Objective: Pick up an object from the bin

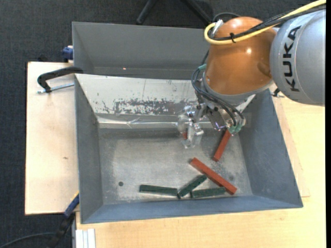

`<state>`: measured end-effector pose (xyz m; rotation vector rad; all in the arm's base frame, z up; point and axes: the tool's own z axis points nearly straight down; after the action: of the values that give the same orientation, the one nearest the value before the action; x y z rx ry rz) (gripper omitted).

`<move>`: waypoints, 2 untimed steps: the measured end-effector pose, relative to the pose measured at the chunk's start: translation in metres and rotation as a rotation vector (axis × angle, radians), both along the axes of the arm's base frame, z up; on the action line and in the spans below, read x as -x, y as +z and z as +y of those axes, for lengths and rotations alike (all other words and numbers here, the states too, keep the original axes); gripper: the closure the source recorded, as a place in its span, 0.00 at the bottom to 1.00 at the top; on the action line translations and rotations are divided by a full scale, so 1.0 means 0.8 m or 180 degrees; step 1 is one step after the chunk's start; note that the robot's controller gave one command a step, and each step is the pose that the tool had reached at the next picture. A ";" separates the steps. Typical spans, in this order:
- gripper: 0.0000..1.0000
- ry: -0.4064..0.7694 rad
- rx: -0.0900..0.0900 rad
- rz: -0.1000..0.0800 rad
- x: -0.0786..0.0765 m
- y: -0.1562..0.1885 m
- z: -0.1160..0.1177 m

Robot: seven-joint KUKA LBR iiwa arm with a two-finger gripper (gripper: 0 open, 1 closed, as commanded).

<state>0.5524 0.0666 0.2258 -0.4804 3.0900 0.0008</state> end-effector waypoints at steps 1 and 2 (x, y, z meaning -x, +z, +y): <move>1.00 0.0020 -0.0002 0.0052 -0.015 -0.085 0.060; 1.00 0.0129 -0.0004 -0.0002 0.002 0.027 0.071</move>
Offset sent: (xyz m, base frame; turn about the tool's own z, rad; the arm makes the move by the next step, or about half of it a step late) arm 0.0122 0.0436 -0.0653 -0.0011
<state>0.5512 0.1235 0.2475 -0.5427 3.0789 0.0033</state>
